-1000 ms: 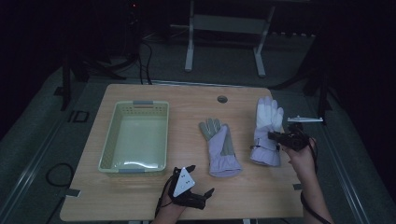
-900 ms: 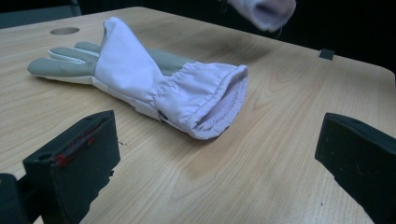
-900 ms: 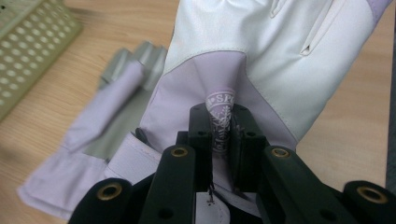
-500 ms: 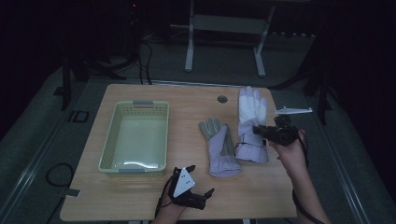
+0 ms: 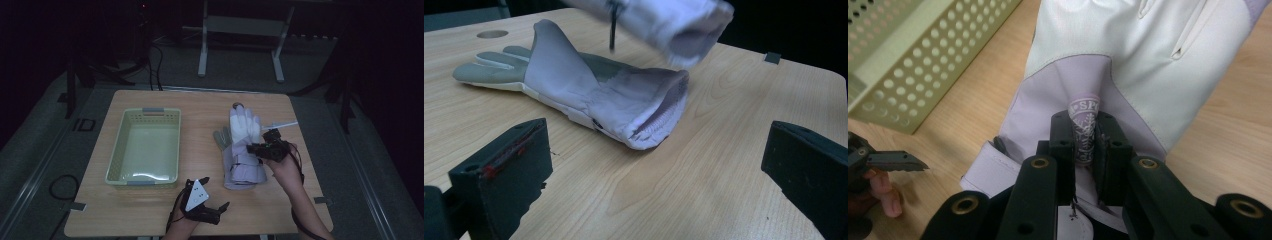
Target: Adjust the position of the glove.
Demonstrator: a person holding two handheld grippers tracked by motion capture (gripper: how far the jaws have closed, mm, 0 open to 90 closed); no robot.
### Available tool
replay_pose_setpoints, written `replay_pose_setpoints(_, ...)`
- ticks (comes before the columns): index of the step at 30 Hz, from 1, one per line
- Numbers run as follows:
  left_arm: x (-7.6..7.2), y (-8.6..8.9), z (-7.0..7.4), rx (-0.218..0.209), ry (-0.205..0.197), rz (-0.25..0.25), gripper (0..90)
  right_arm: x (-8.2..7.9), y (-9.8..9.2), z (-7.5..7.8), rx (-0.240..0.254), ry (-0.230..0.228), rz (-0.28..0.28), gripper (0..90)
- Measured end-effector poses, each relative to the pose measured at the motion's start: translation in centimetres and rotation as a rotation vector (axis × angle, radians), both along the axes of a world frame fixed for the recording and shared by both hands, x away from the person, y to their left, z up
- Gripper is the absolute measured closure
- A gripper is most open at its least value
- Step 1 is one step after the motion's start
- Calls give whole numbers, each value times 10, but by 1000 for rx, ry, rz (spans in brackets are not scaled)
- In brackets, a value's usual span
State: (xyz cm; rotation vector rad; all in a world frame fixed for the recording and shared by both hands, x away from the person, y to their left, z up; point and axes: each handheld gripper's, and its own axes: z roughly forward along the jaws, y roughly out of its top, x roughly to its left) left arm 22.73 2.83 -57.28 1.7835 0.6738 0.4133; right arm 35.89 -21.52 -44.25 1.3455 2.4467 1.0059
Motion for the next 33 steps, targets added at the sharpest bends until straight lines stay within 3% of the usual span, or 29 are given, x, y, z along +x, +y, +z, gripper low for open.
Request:
replay_pose_setpoints(9,0,0,0,0,0,-3,0,16,19,-34,-69,57,1,796)
replay_pose_setpoints(16,0,0,0,-2,3,-4,0,22,21,-62,-79,85,-15,773)
replay_pose_setpoints(19,0,0,0,-1,3,-3,0,22,22,-64,-76,78,-14,751)
replay_pose_setpoints(24,1,1,0,-4,7,-3,0,17,19,-55,-54,24,5,577)
replay_pose_setpoints(32,1,1,0,-3,6,-3,0,11,-5,-46,62,-76,51,184)
replay_pose_setpoints(33,1,1,0,-5,7,-3,0,11,-8,-46,83,-83,46,174)
